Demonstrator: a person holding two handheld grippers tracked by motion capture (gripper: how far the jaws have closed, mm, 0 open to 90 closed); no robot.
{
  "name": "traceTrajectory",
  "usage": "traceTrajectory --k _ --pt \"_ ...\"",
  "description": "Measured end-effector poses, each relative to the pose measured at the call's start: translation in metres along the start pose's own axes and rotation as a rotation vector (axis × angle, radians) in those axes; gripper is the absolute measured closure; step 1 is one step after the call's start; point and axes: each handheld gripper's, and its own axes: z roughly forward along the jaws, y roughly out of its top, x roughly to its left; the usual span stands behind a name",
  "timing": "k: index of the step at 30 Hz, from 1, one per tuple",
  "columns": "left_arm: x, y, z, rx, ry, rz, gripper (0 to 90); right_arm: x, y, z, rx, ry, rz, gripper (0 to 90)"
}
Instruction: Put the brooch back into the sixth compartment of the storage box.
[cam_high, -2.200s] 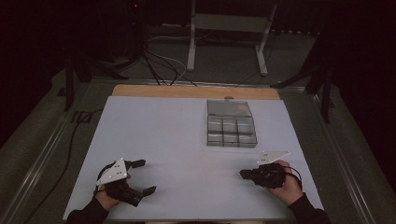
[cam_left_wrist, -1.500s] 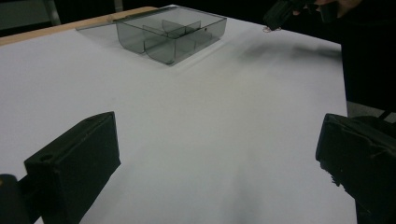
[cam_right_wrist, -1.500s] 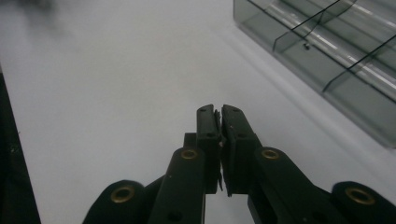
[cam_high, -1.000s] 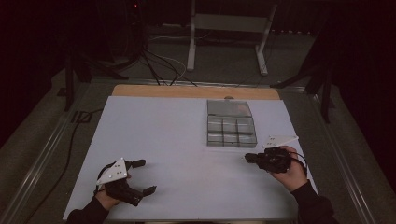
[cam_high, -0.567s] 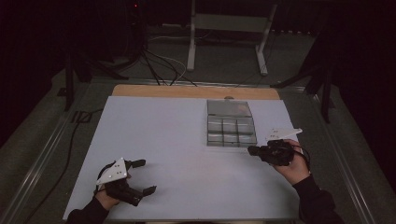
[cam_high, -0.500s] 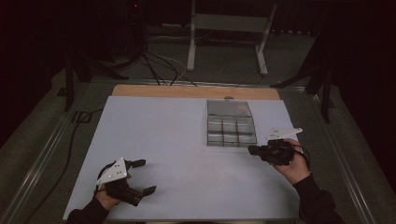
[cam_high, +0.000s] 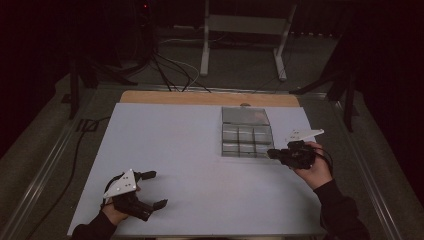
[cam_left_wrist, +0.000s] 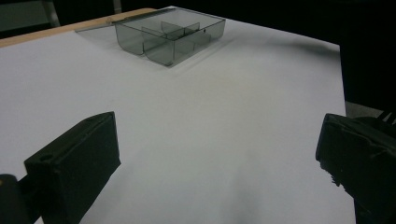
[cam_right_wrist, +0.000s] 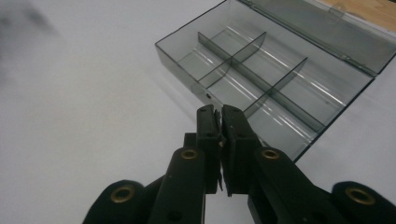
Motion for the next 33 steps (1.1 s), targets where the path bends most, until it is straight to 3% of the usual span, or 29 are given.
traceTrajectory --k 33 --pt "0.0 0.0 0.0 0.0 -0.001 0.0 1.1 -0.04 0.02 0.015 0.035 -0.06 0.072 86.4"
